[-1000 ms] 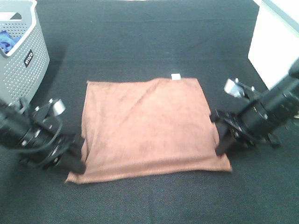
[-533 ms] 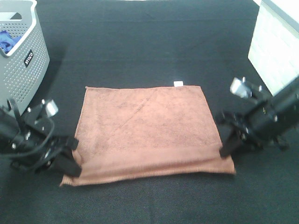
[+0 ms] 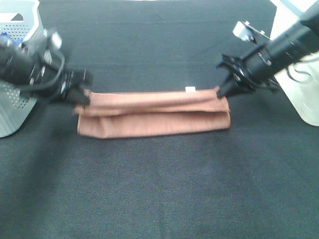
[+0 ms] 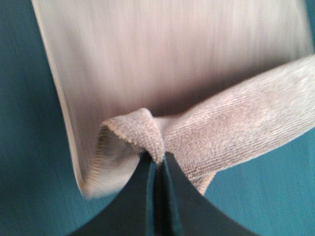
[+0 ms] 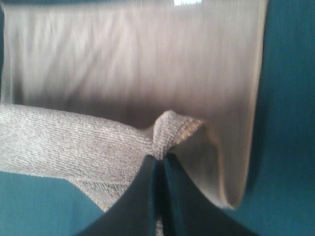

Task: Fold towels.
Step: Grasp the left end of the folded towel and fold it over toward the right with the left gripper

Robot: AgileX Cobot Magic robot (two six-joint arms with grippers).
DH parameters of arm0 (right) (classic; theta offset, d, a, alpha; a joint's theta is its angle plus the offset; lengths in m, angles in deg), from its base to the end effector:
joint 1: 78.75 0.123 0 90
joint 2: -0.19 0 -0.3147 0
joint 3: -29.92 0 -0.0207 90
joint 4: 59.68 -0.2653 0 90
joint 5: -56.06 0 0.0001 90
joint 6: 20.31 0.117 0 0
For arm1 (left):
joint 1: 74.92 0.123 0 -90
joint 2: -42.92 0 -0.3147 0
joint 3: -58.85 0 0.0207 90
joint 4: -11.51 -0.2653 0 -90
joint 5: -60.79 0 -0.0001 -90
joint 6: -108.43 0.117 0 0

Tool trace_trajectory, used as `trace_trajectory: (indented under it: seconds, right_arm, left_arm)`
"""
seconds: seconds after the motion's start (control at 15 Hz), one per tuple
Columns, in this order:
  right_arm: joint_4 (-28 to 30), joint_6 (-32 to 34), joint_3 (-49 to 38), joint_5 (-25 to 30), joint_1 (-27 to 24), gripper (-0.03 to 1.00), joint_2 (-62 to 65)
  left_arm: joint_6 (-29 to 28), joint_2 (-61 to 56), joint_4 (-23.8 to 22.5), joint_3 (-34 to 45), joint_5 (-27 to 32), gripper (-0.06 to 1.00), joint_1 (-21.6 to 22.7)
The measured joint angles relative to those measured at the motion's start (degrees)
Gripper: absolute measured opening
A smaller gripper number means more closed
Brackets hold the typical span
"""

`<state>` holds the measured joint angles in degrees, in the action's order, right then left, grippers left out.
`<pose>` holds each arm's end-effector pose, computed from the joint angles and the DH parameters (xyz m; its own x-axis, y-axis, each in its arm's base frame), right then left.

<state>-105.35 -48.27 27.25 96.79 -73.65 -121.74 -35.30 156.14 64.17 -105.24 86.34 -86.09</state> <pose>0.4326 0.0935 0.1622 -0.9402 0.0679 -0.3338 -0.1113 0.8649 0.4894 0.3900 -0.1180 0.1705 -0.8715 -0.0516 -0.4877 0.1747 0.8965 -0.4071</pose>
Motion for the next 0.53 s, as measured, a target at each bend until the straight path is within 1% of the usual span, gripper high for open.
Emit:
trace_trajectory:
  seconds: [0.07,0.13,0.2,0.27,0.33,0.53]
  right_arm:
    - [0.5,1.3,4.4,0.8,0.0,0.0,-2.9]
    - [0.5,1.3,4.4,0.8,0.0,0.0,-2.9]
    - [1.3,2.3,7.8,1.0,0.0,0.0,-5.3]
    - [2.4,3.7,11.1,1.1,0.0,0.0,-7.9]
    - [4.1,5.5,15.7,1.1,0.0,0.0,-11.3]
    - [6.1,6.8,21.0,1.2,0.0,0.0,-16.4]
  left_arm:
    - [-0.1,1.7,-0.5,-2.9,-0.1,0.01,0.0]
    - [-0.1,1.7,-0.5,-2.9,-0.1,0.01,0.0]
    - [-0.1,4.0,-1.1,-5.3,-0.1,0.01,0.0]
    - [-0.2,6.8,-2.1,-7.7,-0.2,0.01,0.0]
    - [-1.5,10.6,-4.4,-11.0,-0.9,0.01,0.0]
    - [-2.9,16.1,-7.1,-17.2,-1.7,0.01,0.0]
